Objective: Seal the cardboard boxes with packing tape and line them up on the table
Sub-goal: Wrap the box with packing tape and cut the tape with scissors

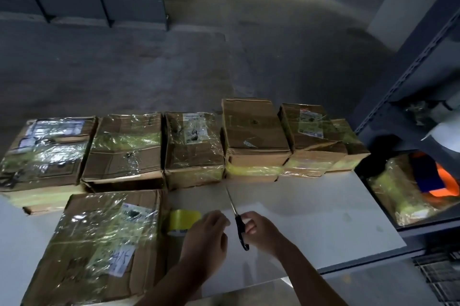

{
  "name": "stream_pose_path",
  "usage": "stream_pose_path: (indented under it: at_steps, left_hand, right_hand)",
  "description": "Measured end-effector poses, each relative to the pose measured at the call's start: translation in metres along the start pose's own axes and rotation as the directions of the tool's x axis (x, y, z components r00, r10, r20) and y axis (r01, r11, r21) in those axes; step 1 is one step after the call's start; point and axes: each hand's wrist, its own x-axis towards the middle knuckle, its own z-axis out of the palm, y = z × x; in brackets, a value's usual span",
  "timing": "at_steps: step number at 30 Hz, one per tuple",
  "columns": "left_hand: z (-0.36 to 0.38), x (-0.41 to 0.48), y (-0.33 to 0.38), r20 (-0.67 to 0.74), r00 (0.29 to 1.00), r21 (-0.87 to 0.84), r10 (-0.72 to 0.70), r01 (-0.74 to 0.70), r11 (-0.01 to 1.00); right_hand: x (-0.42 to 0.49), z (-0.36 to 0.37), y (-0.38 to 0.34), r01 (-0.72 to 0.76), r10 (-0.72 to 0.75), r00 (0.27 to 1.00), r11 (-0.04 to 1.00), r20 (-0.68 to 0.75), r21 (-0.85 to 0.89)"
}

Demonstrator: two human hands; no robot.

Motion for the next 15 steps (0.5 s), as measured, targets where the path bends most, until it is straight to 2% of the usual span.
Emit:
stream_pose_path:
  at_steps: [2,4,7,10,12,15]
  left_hand:
    - [-0.007,-0.006,-0.010,-0.085,0.996,0.057,-0.010,0.015,0.998]
    - [-0.014,-0.015,-0.020,-0.129,0.984,0.153,-0.126,0.145,0.978]
    - [-0.015,-0.034,-0.040,-0.075,0.922,0.314,-0.380,0.384,0.868]
    - [-0.021,-0.055,-0.056,-0.039,0.843,0.403,-0.536,0.504,0.764]
    - [-0.025,-0.068,-0.062,-0.013,0.824,0.418,-0.567,0.519,0.745]
    - [-0.031,-0.087,-0.073,-0.050,0.842,0.467,-0.538,0.495,0.732]
  right_hand:
    - [0.007,-0.001,-0.017,0.073,-0.074,0.996,0.997,0.041,0.008]
    - [0.016,0.000,-0.037,0.135,-0.133,0.987,0.991,0.088,-0.009]
    - [0.028,0.008,-0.068,0.256,-0.254,0.957,0.967,0.141,0.003]
    - [0.039,0.020,-0.095,0.377,-0.363,0.913,0.925,0.184,-0.047]
    - [0.045,0.029,-0.111,0.428,-0.399,0.887,0.899,0.232,-0.091]
    - [0.050,0.041,-0.131,0.455,-0.406,0.856,0.886,0.320,-0.094]
